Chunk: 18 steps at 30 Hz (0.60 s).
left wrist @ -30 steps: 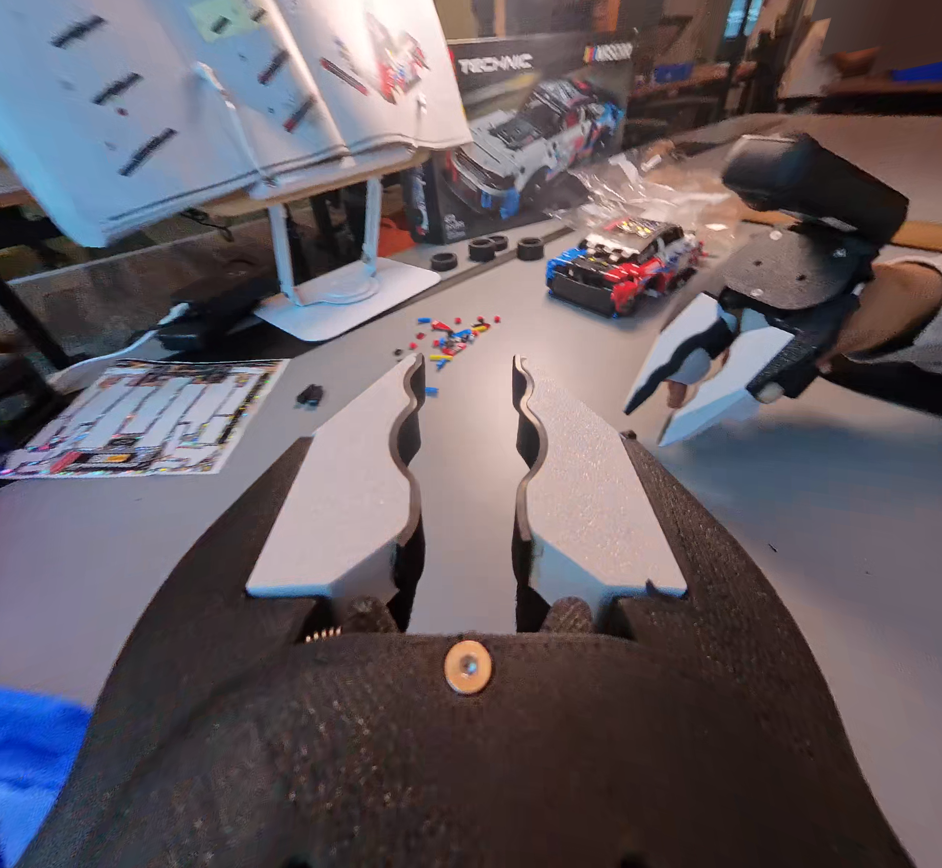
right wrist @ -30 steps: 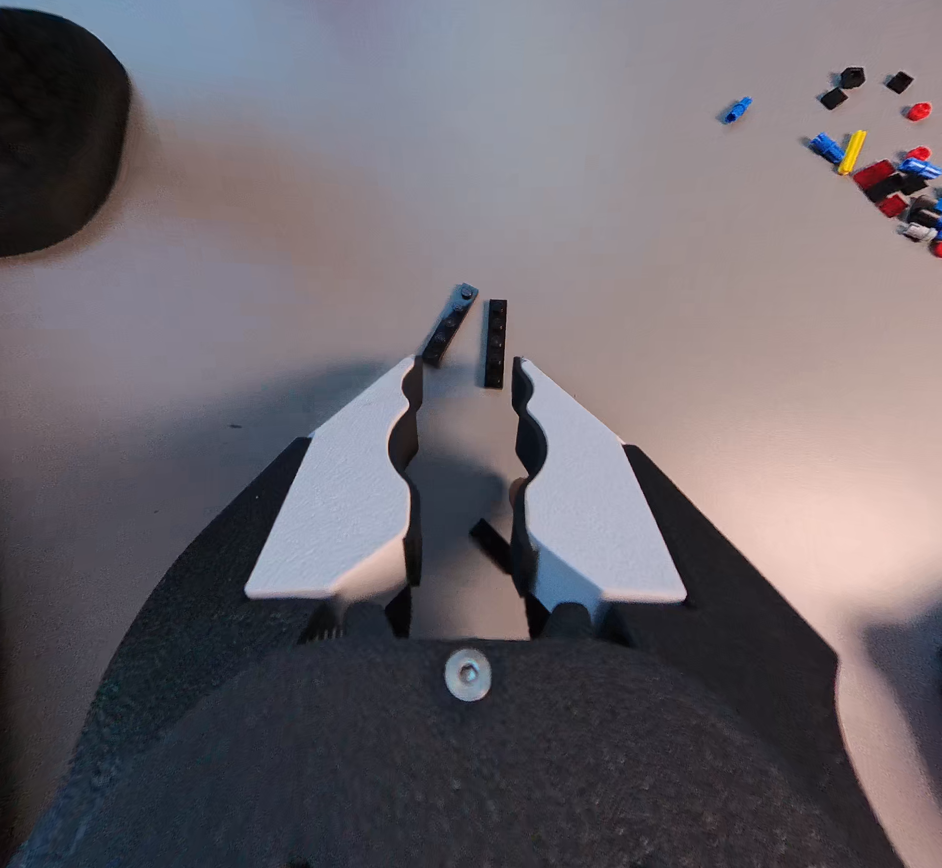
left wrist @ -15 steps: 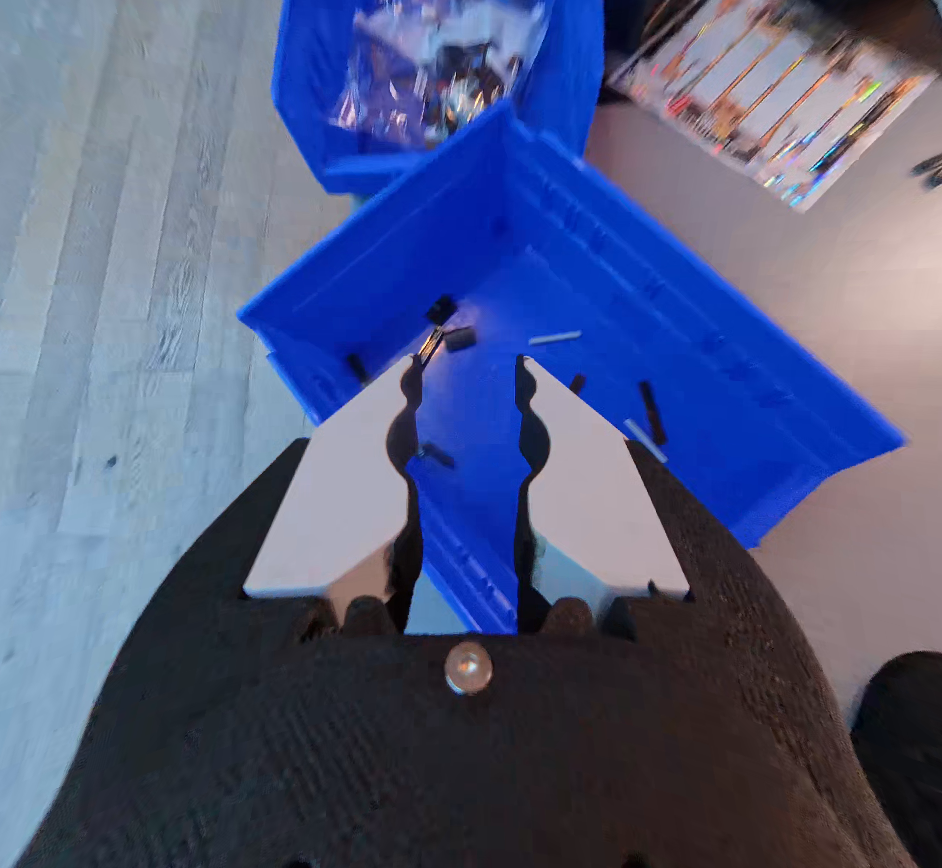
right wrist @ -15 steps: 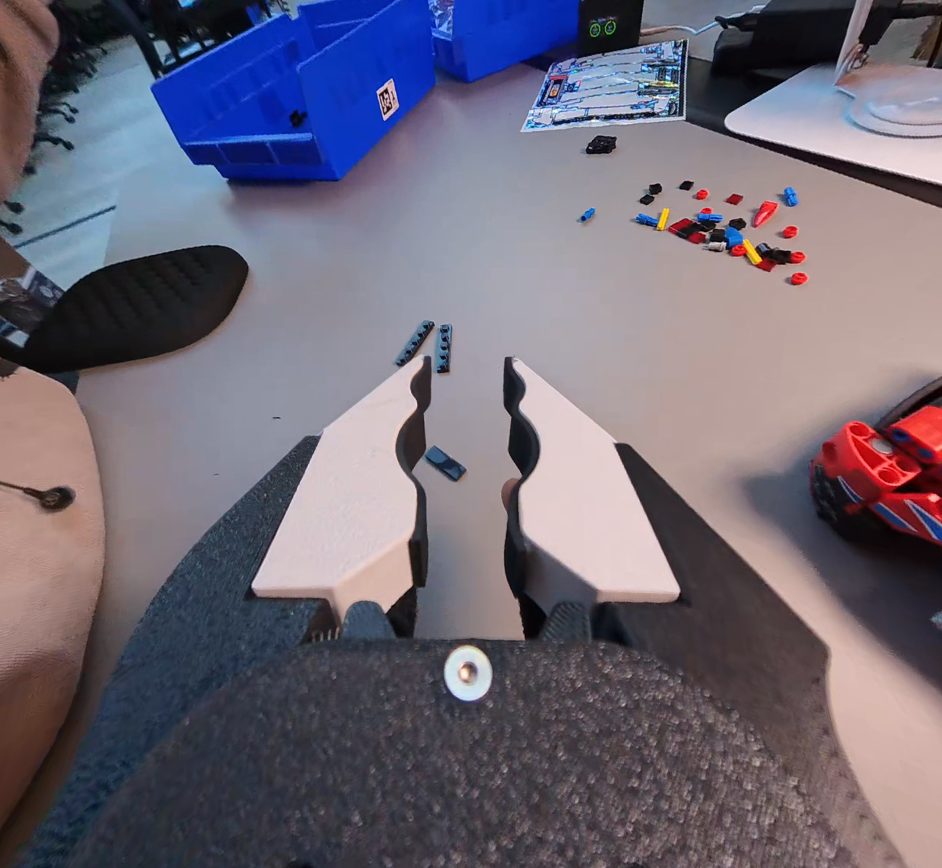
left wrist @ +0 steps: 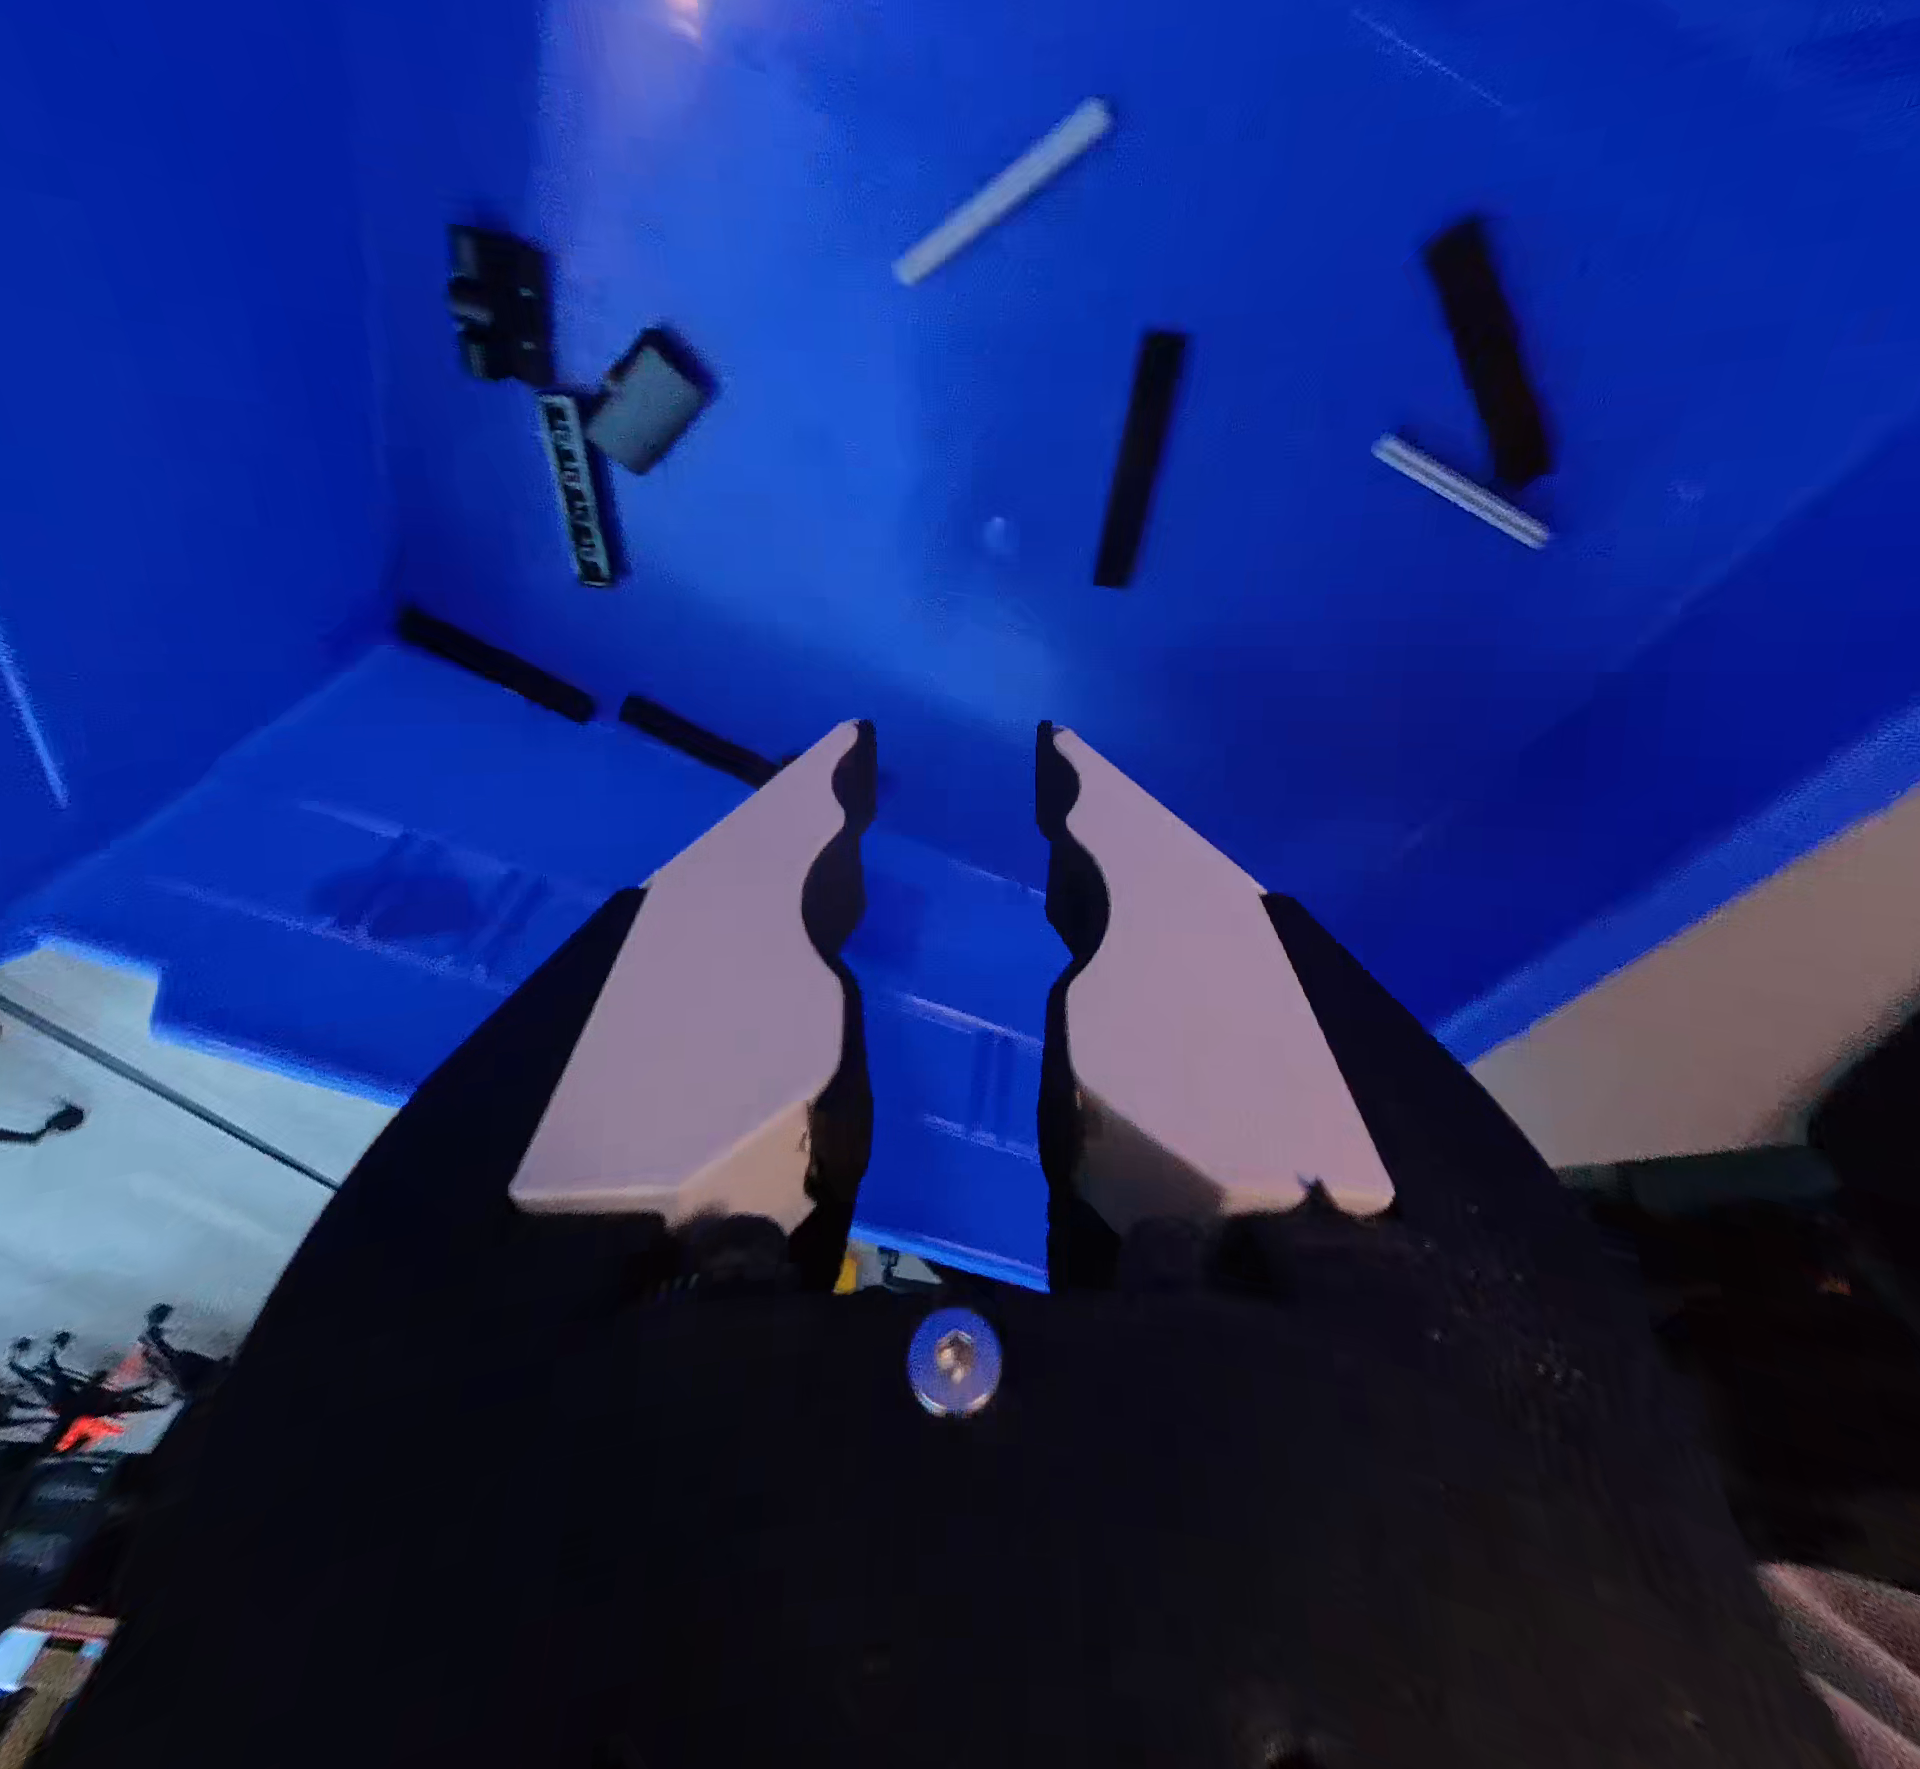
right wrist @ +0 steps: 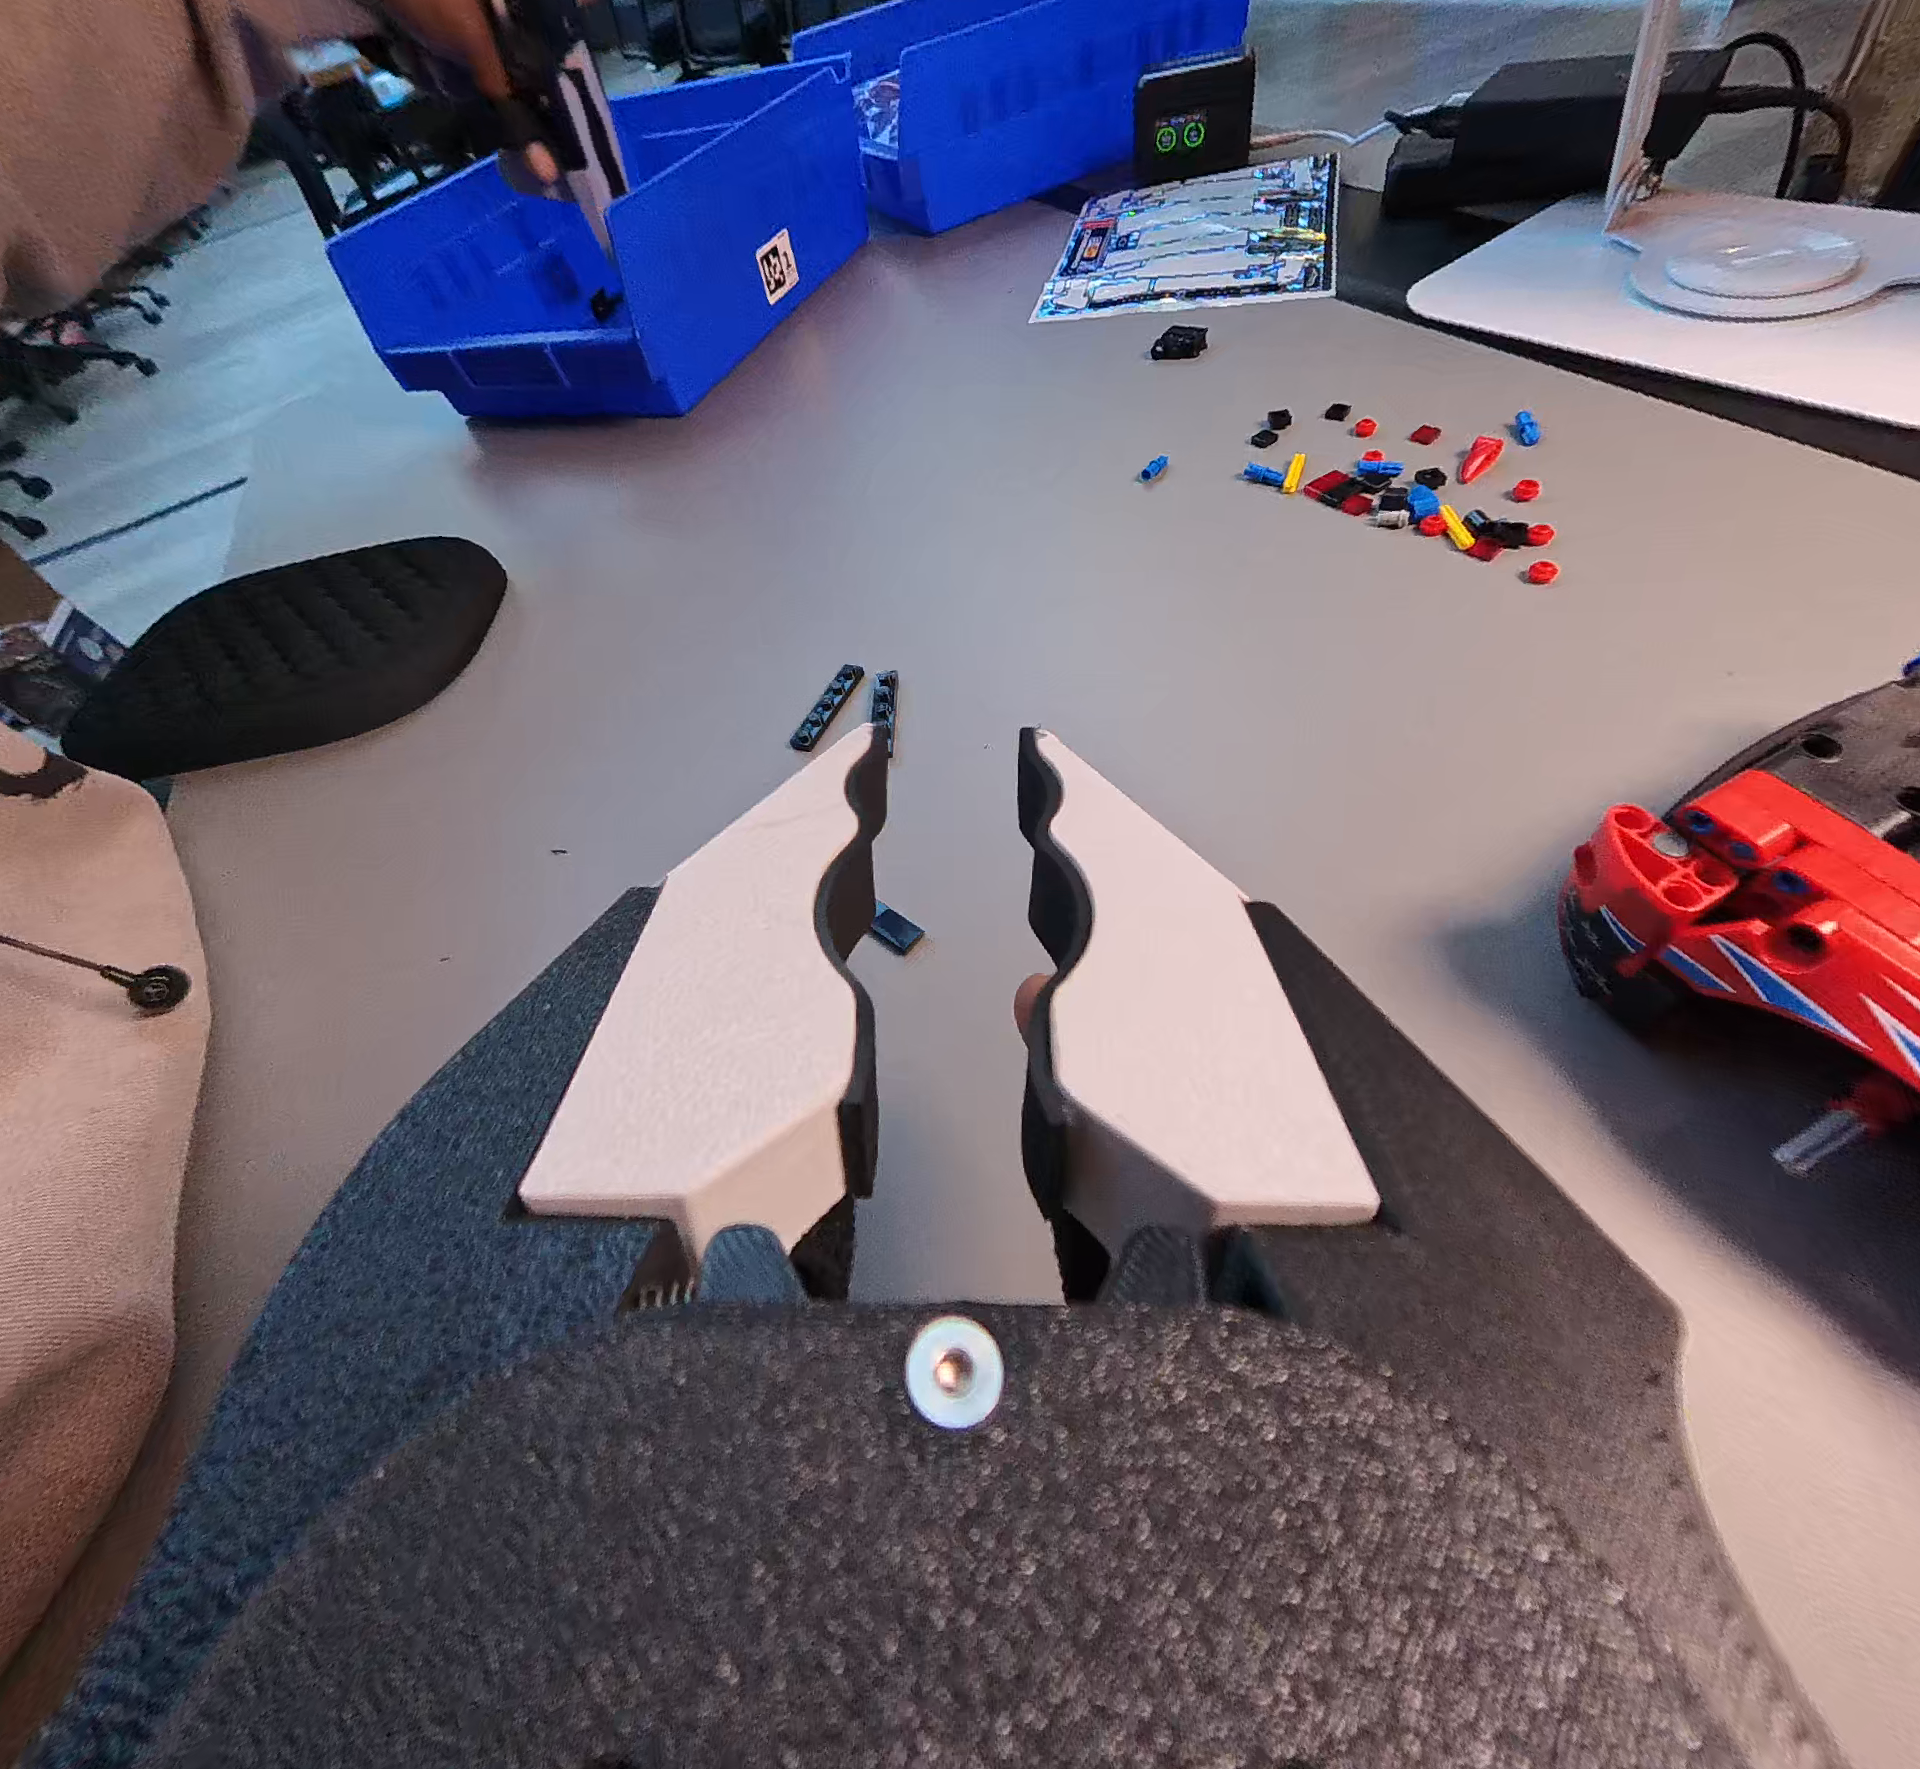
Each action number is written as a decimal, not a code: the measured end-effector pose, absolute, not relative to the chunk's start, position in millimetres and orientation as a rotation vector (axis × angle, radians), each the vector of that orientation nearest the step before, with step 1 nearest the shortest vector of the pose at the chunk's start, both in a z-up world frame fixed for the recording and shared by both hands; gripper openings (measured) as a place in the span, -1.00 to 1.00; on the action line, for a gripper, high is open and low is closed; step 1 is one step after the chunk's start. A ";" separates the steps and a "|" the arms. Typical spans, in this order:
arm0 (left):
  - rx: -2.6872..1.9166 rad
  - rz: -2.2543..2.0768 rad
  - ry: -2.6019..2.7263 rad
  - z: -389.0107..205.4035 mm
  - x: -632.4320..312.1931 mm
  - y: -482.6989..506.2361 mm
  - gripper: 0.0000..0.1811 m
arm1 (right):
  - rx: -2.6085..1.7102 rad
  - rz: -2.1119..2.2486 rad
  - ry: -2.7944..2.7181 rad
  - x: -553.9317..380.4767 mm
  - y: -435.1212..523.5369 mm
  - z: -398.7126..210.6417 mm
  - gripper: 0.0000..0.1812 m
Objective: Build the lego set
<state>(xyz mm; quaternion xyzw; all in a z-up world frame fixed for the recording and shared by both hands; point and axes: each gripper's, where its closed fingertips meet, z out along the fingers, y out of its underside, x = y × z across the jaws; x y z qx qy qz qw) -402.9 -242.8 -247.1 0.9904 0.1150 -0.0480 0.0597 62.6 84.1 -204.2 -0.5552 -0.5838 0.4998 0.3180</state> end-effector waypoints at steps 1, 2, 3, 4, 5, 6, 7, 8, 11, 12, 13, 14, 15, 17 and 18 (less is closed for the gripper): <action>2.998 -0.123 0.280 -243.9 -390.9 -243.9 -0.66 | -1.464 1.316 -1.530 63.3 85.4 -204.7 -0.76; 3.002 -0.061 0.220 -241.8 -375.7 -245.2 -0.61 | -1.471 1.322 -1.525 63.2 86.5 -205.0 -0.76; 3.013 0.050 0.169 -240.0 -355.6 -246.0 -0.56 | -1.477 1.334 -1.522 62.7 87.0 -204.8 -0.76; 3.024 0.155 0.117 -237.7 -335.1 -247.3 -0.51 | -1.481 1.347 -1.518 61.7 87.2 -204.4 -0.76; 3.024 0.234 0.057 -235.4 -316.2 -250.7 -0.47 | -1.484 1.357 -1.515 61.0 87.1 -204.0 -0.76; 3.015 0.298 -0.011 -233.6 -298.2 -256.1 -0.43 | -1.486 1.365 -1.516 60.6 86.4 -203.9 -0.76; 3.010 0.346 -0.074 -233.4 -282.4 -261.1 -0.40 | -1.487 1.368 -1.517 60.5 85.9 -204.2 -0.76; 3.021 0.359 -0.121 -235.7 -271.1 -263.3 -0.36 | -1.486 1.364 -1.518 60.6 85.8 -204.5 -0.76; 3.029 0.257 -0.182 -257.7 -256.6 -271.3 -0.44 | -1.482 1.358 -1.516 60.9 86.3 -203.9 -0.77; 3.009 0.164 -0.194 -268.8 -259.3 -276.4 -0.50 | -1.483 1.358 -1.513 60.9 86.6 -203.6 -0.77; 2.987 0.070 -0.198 -279.5 -263.1 -281.0 -0.64 | -1.484 1.359 -1.512 60.9 86.7 -203.5 -0.77; 2.966 -0.023 -0.199 -287.8 -267.5 -284.7 -0.74 | -1.486 1.358 -1.511 60.9 86.9 -203.7 -0.77; 2.986 -0.085 -0.218 -288.4 -268.3 -281.3 -0.77 | -1.488 1.357 -1.510 61.0 86.9 -203.9 -0.77; 2.973 -0.257 -0.182 -285.7 -276.5 -279.9 -0.76 | -1.489 1.353 -1.511 61.2 86.7 -204.2 -0.77; 2.922 -0.382 -0.184 -282.3 -284.7 -283.9 -0.75 | -1.487 1.353 -1.513 61.3 86.2 -204.1 -0.77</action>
